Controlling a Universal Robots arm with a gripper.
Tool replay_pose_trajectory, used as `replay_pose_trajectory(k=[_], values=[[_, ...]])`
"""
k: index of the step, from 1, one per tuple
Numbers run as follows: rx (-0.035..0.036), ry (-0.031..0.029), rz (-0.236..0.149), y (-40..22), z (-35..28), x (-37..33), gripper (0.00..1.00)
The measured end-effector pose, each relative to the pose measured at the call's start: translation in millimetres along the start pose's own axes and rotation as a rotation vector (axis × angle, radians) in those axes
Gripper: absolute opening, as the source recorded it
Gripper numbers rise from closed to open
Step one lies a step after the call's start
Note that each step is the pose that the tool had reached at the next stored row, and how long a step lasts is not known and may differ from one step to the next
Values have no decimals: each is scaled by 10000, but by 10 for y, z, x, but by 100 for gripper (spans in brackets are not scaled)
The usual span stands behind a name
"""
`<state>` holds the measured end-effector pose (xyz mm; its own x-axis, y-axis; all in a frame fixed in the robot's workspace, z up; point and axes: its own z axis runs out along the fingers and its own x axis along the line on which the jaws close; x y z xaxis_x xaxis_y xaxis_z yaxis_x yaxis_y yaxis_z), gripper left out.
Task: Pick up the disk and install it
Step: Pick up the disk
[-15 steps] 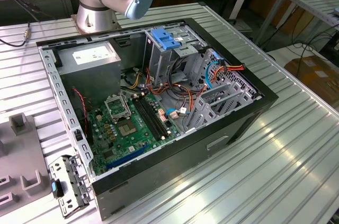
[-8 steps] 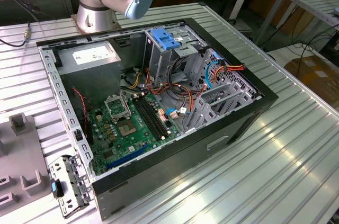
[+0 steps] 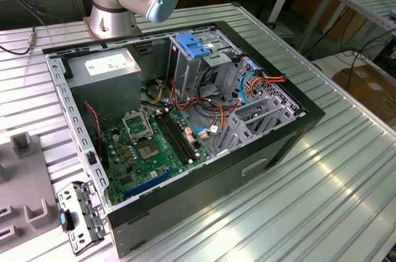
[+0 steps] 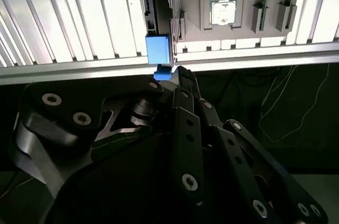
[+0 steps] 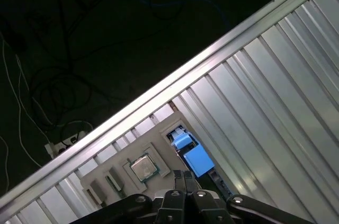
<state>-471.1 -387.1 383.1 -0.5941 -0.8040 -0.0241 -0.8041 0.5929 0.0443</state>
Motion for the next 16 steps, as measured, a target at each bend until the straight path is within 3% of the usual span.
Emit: replay_pose_trajectory(k=[16], values=[[-2,7,-137,-1,0,-1,11]])
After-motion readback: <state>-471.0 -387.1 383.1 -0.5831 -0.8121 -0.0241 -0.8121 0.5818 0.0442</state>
